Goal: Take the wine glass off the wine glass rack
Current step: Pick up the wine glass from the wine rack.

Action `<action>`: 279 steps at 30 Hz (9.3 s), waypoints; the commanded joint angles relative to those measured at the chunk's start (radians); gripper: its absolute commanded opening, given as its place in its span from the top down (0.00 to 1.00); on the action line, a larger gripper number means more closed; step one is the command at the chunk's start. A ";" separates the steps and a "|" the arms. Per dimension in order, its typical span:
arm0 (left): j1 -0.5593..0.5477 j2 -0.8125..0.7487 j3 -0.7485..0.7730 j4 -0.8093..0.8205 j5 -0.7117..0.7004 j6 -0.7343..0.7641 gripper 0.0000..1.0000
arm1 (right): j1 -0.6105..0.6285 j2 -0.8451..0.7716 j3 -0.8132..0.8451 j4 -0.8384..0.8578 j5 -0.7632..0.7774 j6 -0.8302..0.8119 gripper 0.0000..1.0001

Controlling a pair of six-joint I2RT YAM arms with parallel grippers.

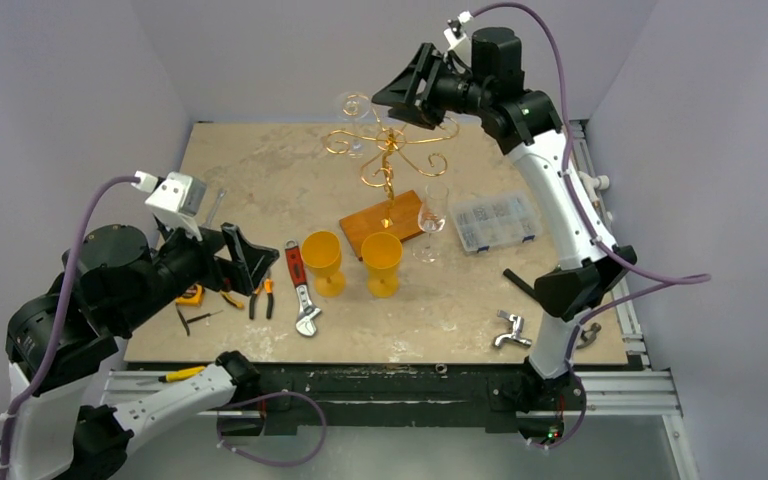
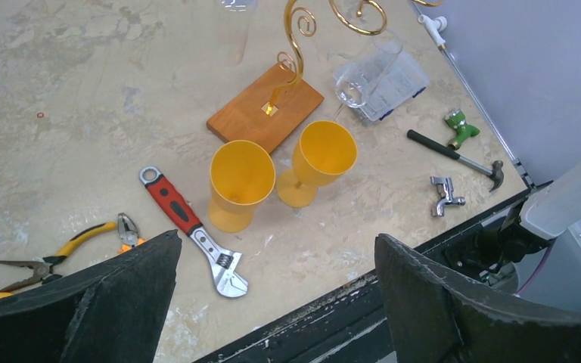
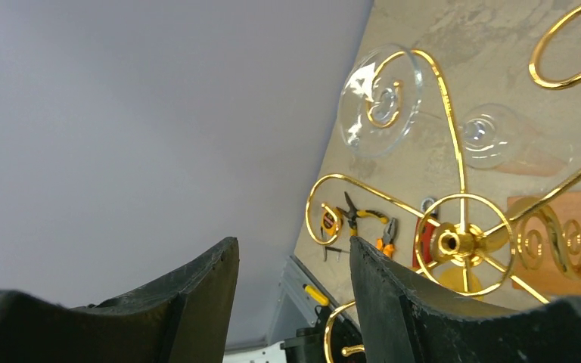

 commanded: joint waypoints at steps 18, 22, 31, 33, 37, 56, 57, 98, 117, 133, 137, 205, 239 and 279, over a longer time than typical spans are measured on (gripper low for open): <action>0.170 0.326 0.151 0.237 -0.163 0.039 0.04 | -0.153 0.009 -0.046 0.139 -0.186 0.034 0.48; 0.269 0.326 0.076 0.351 -0.034 0.051 0.04 | -0.154 0.008 -0.054 0.143 -0.160 0.020 0.48; 0.338 0.333 0.055 0.397 0.063 0.043 0.05 | -0.142 0.076 0.001 0.144 -0.143 0.031 0.50; 0.342 0.330 0.043 0.404 0.063 0.045 0.05 | -0.134 0.097 0.024 0.140 -0.145 0.028 0.50; 0.346 0.300 -0.022 0.456 0.060 0.036 0.05 | -0.115 0.124 0.049 0.120 -0.138 0.011 0.51; 0.349 0.280 -0.109 0.537 0.066 0.019 0.07 | -0.051 0.172 0.072 0.138 -0.136 0.029 0.53; 0.349 0.280 -0.109 0.538 0.067 0.017 0.07 | -0.049 0.174 0.071 0.139 -0.131 0.029 0.54; 0.350 0.237 -0.137 0.528 0.081 0.038 0.07 | -0.005 0.237 0.097 0.199 -0.053 0.080 0.58; 0.350 0.222 -0.156 0.536 0.098 0.047 0.07 | 0.010 0.241 0.093 0.228 -0.040 0.098 0.67; 0.349 0.208 -0.163 0.530 0.094 0.059 0.07 | 0.018 0.251 0.085 0.206 -0.012 0.109 0.76; 0.349 0.209 -0.164 0.531 0.095 0.061 0.07 | 0.019 0.252 0.086 0.202 -0.007 0.114 0.82; 0.349 0.214 -0.173 0.548 0.141 0.025 0.07 | 0.017 0.090 -0.063 0.266 -0.047 0.262 1.00; 0.349 0.201 -0.187 0.563 0.148 0.004 0.08 | 0.003 0.102 0.018 0.321 -0.053 0.344 1.00; 0.349 0.200 -0.197 0.569 0.127 0.033 0.08 | 0.016 0.198 0.116 0.406 -0.080 0.366 1.00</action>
